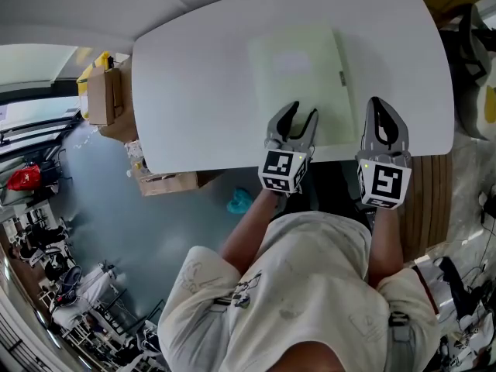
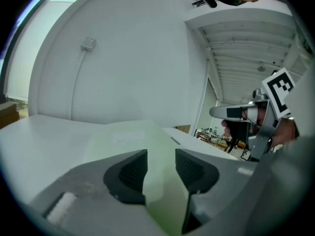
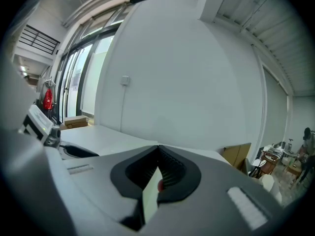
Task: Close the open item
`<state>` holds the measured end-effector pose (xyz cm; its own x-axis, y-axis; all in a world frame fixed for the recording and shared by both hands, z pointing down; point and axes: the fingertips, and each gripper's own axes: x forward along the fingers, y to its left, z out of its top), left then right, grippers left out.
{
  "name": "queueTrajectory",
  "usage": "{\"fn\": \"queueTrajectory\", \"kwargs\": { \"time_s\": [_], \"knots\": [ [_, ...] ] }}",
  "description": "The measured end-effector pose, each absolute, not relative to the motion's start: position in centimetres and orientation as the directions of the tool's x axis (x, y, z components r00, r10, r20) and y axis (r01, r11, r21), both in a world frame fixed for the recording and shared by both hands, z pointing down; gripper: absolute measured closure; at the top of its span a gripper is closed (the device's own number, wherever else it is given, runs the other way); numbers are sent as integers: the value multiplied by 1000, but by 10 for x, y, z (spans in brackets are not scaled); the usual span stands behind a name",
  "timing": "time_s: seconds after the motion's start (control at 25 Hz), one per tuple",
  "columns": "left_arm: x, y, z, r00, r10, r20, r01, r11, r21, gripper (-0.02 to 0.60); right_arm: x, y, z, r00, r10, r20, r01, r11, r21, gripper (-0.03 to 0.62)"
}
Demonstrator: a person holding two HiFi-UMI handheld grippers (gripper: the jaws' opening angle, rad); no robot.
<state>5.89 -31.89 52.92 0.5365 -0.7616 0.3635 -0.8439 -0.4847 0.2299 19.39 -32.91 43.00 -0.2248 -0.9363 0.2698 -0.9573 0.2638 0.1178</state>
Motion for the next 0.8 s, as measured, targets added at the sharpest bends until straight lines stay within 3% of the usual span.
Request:
{"fn": "queueTrajectory", "kwargs": {
  "time_s": [0.52,0.8],
  "knots": [
    [70,-333,558,466,-710,527,-881,-427,203,396,194,-361,462,-290,-897,334,-939,333,80,592],
    [70,-339,568,462,-688,559,-886,-387,257,396,172,-379,504,-379,-811,445,-892,449,57,592]
  ]
}}
